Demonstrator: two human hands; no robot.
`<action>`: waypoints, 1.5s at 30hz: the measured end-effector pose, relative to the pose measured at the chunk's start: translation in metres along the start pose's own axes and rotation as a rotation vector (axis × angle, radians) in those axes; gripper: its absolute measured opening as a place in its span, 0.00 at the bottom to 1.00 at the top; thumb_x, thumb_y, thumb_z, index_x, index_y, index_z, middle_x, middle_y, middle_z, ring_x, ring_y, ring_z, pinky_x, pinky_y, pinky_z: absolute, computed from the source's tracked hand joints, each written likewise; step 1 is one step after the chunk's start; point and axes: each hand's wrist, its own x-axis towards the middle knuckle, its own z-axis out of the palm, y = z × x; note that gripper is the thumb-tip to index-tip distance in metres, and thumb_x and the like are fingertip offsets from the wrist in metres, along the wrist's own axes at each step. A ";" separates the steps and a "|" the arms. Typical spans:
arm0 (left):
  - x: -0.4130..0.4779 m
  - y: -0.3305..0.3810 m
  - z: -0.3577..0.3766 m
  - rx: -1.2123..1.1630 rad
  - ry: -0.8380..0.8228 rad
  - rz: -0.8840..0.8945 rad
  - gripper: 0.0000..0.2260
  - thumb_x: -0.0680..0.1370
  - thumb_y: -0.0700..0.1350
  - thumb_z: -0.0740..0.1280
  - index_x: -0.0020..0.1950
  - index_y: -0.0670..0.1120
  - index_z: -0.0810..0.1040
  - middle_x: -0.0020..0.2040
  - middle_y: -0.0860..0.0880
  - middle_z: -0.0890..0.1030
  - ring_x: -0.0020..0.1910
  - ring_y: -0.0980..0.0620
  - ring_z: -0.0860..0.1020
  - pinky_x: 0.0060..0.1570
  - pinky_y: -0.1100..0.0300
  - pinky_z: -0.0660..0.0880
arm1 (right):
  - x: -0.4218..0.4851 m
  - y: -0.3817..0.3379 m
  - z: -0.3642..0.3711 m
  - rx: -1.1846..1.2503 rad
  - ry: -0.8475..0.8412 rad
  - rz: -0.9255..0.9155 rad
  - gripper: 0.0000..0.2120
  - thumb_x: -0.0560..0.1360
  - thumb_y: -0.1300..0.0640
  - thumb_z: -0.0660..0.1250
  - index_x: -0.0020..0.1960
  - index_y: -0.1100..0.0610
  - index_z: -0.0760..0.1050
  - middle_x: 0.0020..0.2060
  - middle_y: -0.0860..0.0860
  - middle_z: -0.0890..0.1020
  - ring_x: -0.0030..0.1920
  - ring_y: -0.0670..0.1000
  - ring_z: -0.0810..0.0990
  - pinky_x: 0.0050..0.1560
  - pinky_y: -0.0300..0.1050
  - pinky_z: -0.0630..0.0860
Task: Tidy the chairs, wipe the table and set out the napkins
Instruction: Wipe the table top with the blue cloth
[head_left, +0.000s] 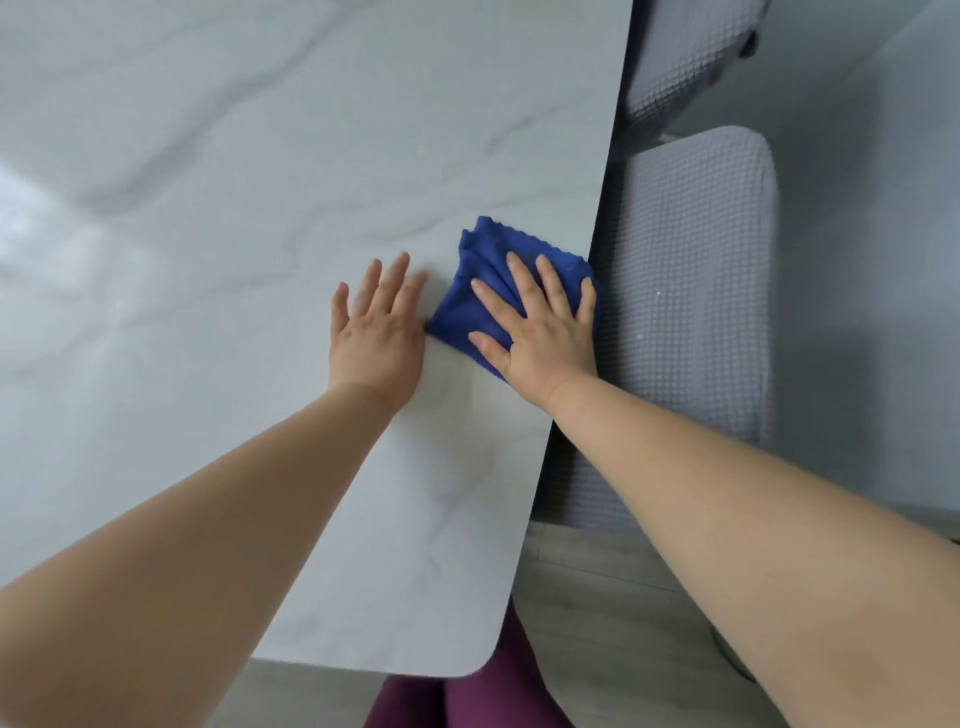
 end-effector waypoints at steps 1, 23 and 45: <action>-0.021 -0.002 0.001 -0.002 -0.007 0.020 0.23 0.82 0.44 0.51 0.77 0.51 0.54 0.79 0.54 0.49 0.78 0.51 0.46 0.75 0.49 0.42 | -0.019 -0.009 0.005 0.006 -0.004 0.005 0.29 0.77 0.31 0.43 0.76 0.34 0.42 0.78 0.46 0.42 0.78 0.54 0.39 0.72 0.67 0.39; -0.275 -0.063 -0.019 -0.352 -0.130 0.010 0.16 0.77 0.34 0.61 0.60 0.48 0.78 0.69 0.51 0.71 0.68 0.49 0.68 0.67 0.59 0.63 | -0.283 -0.121 0.066 0.020 -0.250 -0.358 0.37 0.80 0.60 0.59 0.76 0.34 0.41 0.75 0.46 0.30 0.74 0.54 0.27 0.68 0.66 0.27; -0.208 0.129 -0.116 -1.589 -0.633 -0.201 0.26 0.73 0.61 0.66 0.64 0.47 0.77 0.60 0.46 0.81 0.60 0.47 0.79 0.54 0.53 0.74 | -0.302 0.042 -0.129 2.158 -0.282 0.431 0.26 0.76 0.32 0.55 0.50 0.53 0.79 0.37 0.50 0.80 0.41 0.48 0.80 0.42 0.41 0.76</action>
